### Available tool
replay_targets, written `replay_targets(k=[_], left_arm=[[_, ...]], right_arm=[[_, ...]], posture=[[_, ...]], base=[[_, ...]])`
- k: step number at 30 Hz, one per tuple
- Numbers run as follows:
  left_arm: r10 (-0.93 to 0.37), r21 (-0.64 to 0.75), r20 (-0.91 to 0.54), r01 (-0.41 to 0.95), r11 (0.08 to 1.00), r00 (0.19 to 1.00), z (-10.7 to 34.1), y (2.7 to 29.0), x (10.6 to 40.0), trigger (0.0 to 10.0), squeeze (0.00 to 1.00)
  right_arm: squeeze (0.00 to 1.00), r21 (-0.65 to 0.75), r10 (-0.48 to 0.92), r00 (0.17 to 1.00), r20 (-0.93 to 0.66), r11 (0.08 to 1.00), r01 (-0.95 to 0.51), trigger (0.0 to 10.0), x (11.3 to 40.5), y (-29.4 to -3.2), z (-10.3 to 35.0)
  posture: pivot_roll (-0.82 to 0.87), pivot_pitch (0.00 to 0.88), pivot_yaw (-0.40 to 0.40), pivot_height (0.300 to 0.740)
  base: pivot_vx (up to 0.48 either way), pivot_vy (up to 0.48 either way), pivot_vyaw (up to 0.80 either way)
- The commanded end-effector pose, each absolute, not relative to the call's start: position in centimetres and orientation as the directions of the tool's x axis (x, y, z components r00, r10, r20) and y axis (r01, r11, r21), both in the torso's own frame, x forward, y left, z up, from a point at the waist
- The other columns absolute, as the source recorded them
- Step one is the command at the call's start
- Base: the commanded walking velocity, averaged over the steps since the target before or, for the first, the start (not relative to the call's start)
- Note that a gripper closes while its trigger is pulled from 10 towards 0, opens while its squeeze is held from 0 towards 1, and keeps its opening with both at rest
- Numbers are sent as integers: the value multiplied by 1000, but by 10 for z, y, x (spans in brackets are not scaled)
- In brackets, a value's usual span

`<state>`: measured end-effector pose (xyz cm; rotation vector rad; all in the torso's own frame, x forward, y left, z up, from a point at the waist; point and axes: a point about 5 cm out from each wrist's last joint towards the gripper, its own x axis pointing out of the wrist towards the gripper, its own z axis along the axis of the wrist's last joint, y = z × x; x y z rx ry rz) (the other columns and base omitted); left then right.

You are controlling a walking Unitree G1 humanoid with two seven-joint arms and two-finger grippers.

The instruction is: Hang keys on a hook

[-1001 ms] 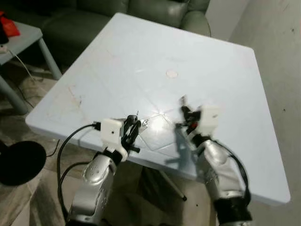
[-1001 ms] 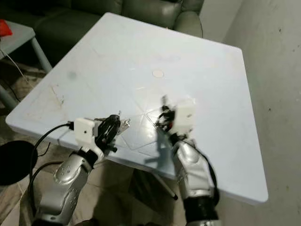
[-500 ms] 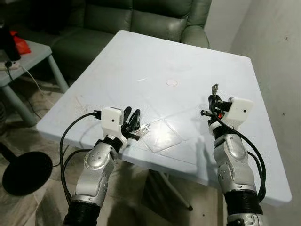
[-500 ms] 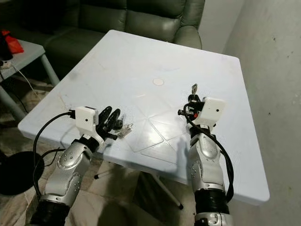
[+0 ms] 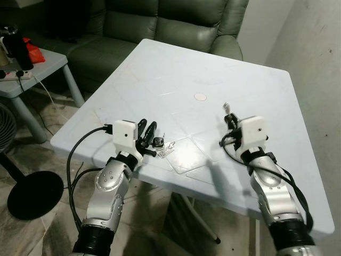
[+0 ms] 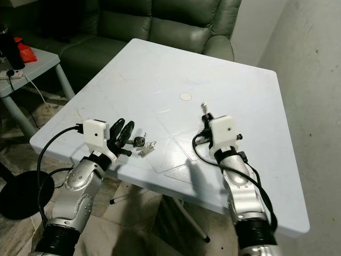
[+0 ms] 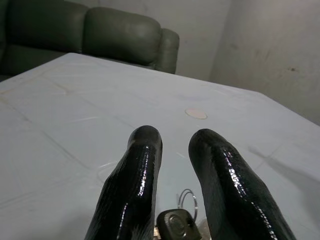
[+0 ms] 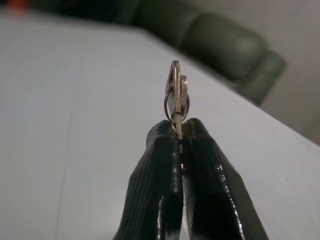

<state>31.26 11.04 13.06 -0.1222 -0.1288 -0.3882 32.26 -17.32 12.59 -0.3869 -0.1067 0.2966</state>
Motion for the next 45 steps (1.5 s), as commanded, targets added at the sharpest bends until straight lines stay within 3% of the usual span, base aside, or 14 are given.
replay_targets(k=[1,11,23,31,32,45], left_arm=[[-373,-88,147,388,917,916,129,110,311,10000,0],[-363,-91,144,378,921,920,128,112,308,10000,0],[-359,-92,141,374,923,922,127,113,308,10000,0],[-360,-91,142,374,923,922,129,114,310,10000,0],[-360,-91,142,374,923,922,129,114,310,10000,0],[-353,-91,140,367,926,925,129,115,310,10000,0]], right_arm=[[0,-444,331,944,-14,843,-302,10000,320,-178,118],[0,-578,413,901,-133,706,-409,10000,312,-191,107],[0,-383,488,857,-166,769,-512,10000,306,-197,108],[0,-327,502,852,-148,788,-521,10000,307,-197,112],[1000,-319,506,850,-147,789,-525,10000,306,-197,112],[1000,-279,538,828,-157,781,-559,10000,304,-194,113]], posture=[[-31,0,-99,740],[-37,24,-103,740],[-46,37,-98,740],[-50,46,-94,740],[-50,47,-94,740],[-46,53,-96,740]], base=[[0,0,0],[0,0,0],[0,0,0],[0,0,0],[0,0,0],[0,0,0]])
